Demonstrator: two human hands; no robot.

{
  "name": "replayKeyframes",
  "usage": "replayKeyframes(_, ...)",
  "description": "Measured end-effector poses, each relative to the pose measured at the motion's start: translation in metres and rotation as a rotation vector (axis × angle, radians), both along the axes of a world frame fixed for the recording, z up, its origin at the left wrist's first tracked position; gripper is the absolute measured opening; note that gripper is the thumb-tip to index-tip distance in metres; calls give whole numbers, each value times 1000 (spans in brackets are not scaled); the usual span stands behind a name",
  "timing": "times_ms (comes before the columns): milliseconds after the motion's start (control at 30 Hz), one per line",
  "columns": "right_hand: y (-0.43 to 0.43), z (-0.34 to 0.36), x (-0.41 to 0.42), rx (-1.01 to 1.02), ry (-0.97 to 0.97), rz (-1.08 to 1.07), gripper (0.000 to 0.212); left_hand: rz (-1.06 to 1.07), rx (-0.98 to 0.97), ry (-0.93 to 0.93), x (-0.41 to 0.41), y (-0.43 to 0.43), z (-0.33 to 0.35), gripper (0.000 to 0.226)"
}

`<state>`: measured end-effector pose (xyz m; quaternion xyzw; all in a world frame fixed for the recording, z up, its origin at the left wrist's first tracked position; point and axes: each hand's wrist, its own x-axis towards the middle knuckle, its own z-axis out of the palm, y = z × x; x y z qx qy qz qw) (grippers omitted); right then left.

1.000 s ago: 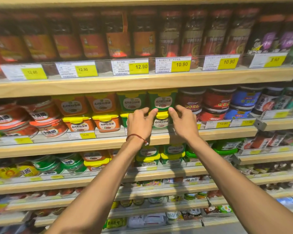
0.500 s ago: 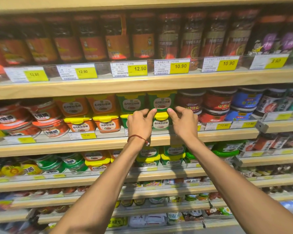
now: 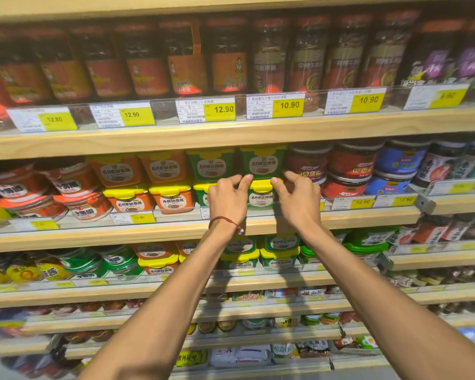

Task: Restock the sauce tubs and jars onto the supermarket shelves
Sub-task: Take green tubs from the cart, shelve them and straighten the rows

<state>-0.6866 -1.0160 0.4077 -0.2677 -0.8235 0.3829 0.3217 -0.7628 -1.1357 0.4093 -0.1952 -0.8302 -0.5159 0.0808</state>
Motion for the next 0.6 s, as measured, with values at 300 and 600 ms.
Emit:
replayKeyframes(300, 2, 1, 7, 9, 13, 43, 48, -12, 33, -19, 12, -1, 6, 41)
replayKeyframes(600, -29, -26, 23, -284, 268, 58, 33, 17, 28, 57, 22, -20, -7, 32)
